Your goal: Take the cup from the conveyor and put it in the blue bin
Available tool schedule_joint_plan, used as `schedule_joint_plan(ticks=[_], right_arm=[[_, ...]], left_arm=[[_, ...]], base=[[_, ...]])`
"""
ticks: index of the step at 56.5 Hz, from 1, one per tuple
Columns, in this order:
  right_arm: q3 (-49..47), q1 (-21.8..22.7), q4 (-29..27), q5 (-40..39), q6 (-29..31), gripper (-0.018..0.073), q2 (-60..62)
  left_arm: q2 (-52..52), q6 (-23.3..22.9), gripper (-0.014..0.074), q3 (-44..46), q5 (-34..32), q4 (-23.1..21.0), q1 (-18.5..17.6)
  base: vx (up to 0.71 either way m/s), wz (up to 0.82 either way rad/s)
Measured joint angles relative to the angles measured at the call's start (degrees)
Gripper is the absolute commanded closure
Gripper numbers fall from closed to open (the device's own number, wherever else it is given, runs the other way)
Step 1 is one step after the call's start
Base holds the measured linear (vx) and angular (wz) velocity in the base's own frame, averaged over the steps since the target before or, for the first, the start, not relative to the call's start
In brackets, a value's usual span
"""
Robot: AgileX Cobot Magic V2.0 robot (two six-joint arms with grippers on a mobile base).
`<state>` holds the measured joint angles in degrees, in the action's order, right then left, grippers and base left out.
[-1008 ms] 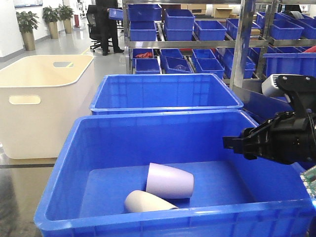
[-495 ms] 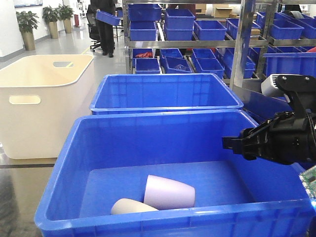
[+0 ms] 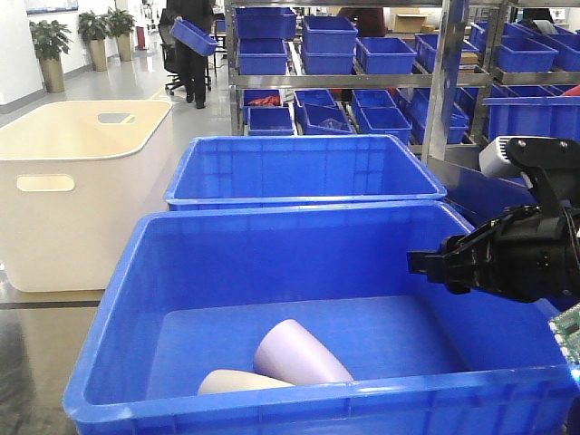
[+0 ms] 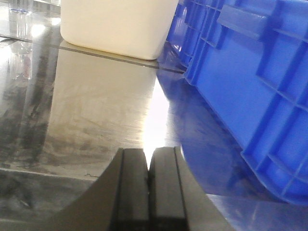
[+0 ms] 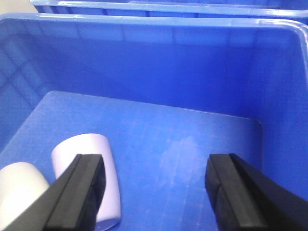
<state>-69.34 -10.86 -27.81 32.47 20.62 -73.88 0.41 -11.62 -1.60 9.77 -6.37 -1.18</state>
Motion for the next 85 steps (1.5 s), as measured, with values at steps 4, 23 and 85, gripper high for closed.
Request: schedule_joint_plan(ticks=[4, 23, 85], right_arm=[[0.1, 0.0, 0.5, -0.2, 0.0, 0.0048, 0.3], [13.2, -2.7, 4.9, -9.7, 0.0, 0.0126, 20.1], [70.9, 5.0, 37.4, -17.0, -29.6, 0.0568, 74.6]], left_arm=[[0.0, 0.0, 0.0598, 0.0, 0.0, 0.0, 0.0], [0.0, 0.0, 0.0598, 0.0, 0.0, 0.0, 0.0], [0.0, 0.0, 0.0598, 0.0, 0.1, 0.0, 0.0]], base=[[0.00, 0.00], [0.00, 0.00], [0.00, 0.00]])
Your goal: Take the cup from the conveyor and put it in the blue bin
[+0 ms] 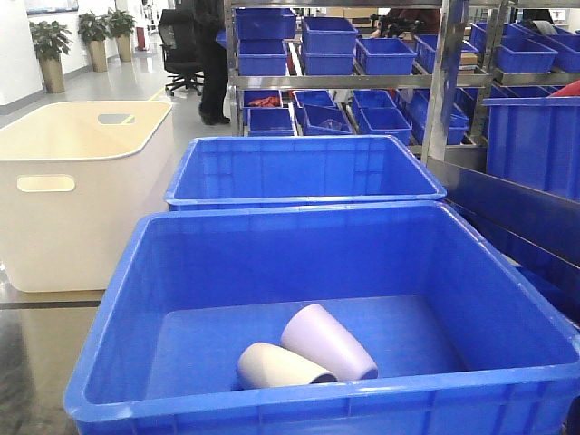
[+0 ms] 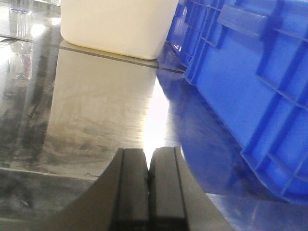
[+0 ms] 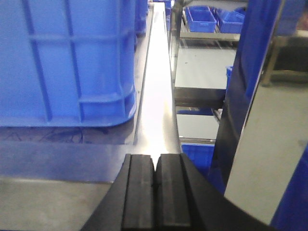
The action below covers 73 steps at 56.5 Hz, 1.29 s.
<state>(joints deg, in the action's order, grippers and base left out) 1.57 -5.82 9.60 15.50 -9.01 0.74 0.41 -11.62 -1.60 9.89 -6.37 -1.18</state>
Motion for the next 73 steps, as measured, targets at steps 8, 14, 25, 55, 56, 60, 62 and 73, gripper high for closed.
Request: schedule_joint_plan(ticks=[8, 14, 25, 55, 56, 60, 62, 73], right_arm=[[0.1, 0.0, -0.8, 0.0, 6.2, 0.0568, 0.0], [0.1, 0.2, -2.7, 0.0, 9.4, 0.0568, 0.0], [0.1, 0.2, -5.7, -2.1, 10.3, 0.0568, 0.0], [0.1, 0.2, -5.9, -4.8, 10.3, 0.0568, 0.0], [0.1, 0.2, -5.9, -4.8, 10.3, 0.0568, 0.0], [0.1, 0.2, -5.9, -4.8, 10.3, 0.0568, 0.0], [0.1, 0.2, -5.9, -4.8, 10.3, 0.0568, 0.0], [0.1, 0.2, -5.9, -4.8, 10.3, 0.0568, 0.0]], left_arm=[[0.0, 0.0, 0.0597, 0.0, 0.0, 0.0, 0.0], [0.0, 0.0, 0.0597, 0.0, 0.0, 0.0, 0.0], [0.0, 0.0, 0.0597, 0.0, 0.0, 0.0, 0.0], [0.0, 0.0, 0.0597, 0.0, 0.0, 0.0, 0.0], [0.0, 0.0, 0.0597, 0.0, 0.0, 0.0, 0.0], [0.0, 0.0, 0.0597, 0.0, 0.0, 0.0, 0.0], [0.0, 0.0, 0.0597, 0.0, 0.0, 0.0, 0.0], [0.0, 0.0, 0.0597, 0.0, 0.0, 0.0, 0.0]], base=[[0.00, 0.00], [0.00, 0.00], [0.00, 0.00], [0.00, 0.00], [0.00, 0.00], [0.00, 0.00], [0.00, 0.00], [0.00, 0.00]])
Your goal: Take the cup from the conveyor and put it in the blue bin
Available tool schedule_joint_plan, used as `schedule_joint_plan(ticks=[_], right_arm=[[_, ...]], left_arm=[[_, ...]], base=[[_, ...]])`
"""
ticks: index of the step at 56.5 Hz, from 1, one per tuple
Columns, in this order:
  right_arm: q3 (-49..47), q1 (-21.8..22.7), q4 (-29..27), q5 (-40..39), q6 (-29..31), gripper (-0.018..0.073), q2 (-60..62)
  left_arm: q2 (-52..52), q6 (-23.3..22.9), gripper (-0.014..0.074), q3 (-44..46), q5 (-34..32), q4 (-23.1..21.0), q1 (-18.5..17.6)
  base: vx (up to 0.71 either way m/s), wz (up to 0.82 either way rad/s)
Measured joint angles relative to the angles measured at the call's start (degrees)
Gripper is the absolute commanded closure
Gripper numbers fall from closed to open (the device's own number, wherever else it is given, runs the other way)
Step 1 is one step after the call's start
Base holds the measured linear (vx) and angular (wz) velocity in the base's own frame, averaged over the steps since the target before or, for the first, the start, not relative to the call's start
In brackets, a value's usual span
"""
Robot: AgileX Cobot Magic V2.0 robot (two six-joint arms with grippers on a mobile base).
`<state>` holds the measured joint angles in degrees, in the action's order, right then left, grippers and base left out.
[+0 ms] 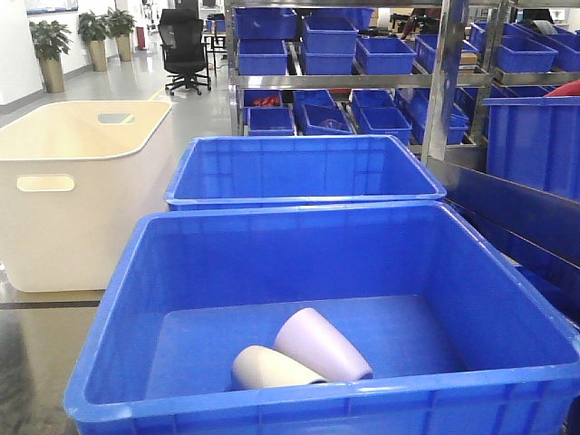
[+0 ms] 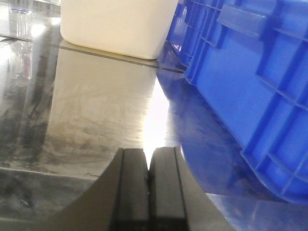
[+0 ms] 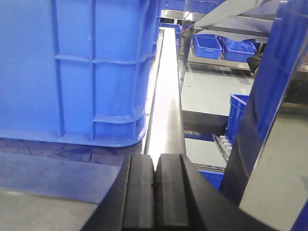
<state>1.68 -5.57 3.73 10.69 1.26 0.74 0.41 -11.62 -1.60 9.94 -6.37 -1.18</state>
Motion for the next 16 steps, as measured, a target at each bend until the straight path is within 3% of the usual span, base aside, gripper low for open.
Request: schedule_joint_plan(ticks=[16], right_arm=[[0.0, 0.0, 0.0, 0.0, 0.0, 0.0568, 0.0]], left_arm=[[0.0, 0.0, 0.0597, 0.0, 0.0, 0.0, 0.0]], base=[[0.00, 0.00]])
